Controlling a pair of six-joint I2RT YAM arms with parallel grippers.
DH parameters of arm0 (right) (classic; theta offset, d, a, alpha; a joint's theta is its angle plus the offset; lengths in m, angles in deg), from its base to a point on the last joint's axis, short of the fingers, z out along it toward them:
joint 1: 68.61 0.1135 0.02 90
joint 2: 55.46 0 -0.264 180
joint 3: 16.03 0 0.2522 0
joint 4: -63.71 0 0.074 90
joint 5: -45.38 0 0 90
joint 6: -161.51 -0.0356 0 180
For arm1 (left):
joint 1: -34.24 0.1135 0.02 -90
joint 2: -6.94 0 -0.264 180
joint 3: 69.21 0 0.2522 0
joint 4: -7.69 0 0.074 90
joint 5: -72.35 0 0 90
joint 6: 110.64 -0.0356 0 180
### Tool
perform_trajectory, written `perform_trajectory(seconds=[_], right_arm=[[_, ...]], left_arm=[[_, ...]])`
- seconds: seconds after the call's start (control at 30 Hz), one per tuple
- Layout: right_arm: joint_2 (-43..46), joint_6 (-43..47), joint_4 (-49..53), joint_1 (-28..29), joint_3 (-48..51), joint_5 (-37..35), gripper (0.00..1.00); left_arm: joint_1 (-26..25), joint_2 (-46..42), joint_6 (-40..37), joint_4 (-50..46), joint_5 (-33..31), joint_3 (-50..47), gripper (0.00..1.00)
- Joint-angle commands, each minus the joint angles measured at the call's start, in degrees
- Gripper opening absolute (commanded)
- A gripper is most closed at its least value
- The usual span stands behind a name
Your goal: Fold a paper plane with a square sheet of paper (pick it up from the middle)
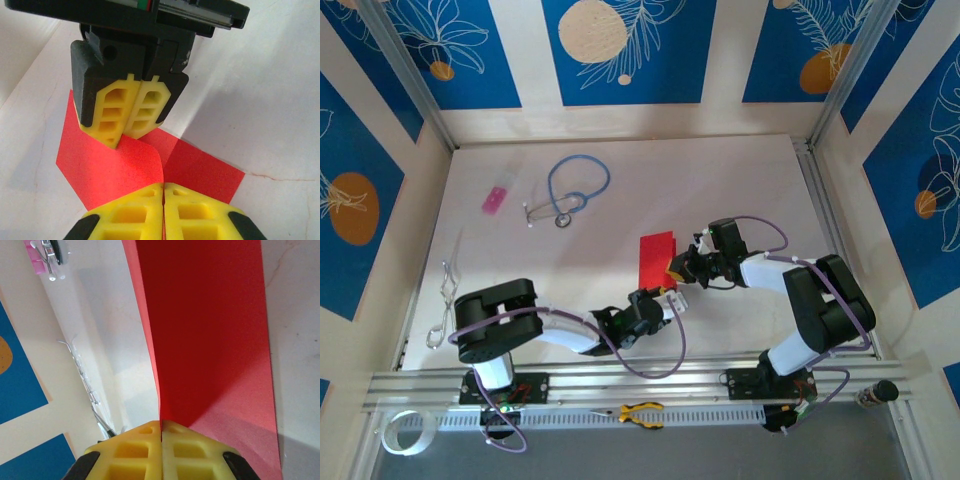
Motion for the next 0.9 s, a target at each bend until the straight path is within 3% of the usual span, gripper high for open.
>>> perform_trajectory(seconds=[0.0, 0.17, 0.27, 0.57, 0.7, 0.87], right_arm=[[1.2, 0.6, 1.4, -0.3, 0.7, -0.3, 0.08], [1.5, 1.0, 2.3, -0.4, 0.5, -0.7, 0.1], [3.0, 2.3, 5.1, -0.6, 0.3, -2.2, 0.16], [14.8, 7.4, 17.0, -3.3, 2.7, -9.0, 0.43], [18.6, 8.8, 17.8, -4.2, 5.1, -8.1, 0.41], [20.7, 8.4, 17.5, -4.0, 7.3, -6.5, 0.25]], left_arm=[[-0.3, -2.4, 1.3, -0.2, -0.8, 0.2, 0.1], [0.0, -3.4, 3.9, -1.7, 1.2, 0.4, 0.0], [1.2, -4.5, 8.1, -4.9, 4.4, 1.2, 0.0], [8.2, -7.6, 21.9, -17.8, 22.7, 5.9, 0.0], [12.3, -8.2, 27.5, -18.5, 31.5, 6.5, 0.0], [16.0, -6.7, 32.2, -21.6, 39.9, 9.0, 0.0]])
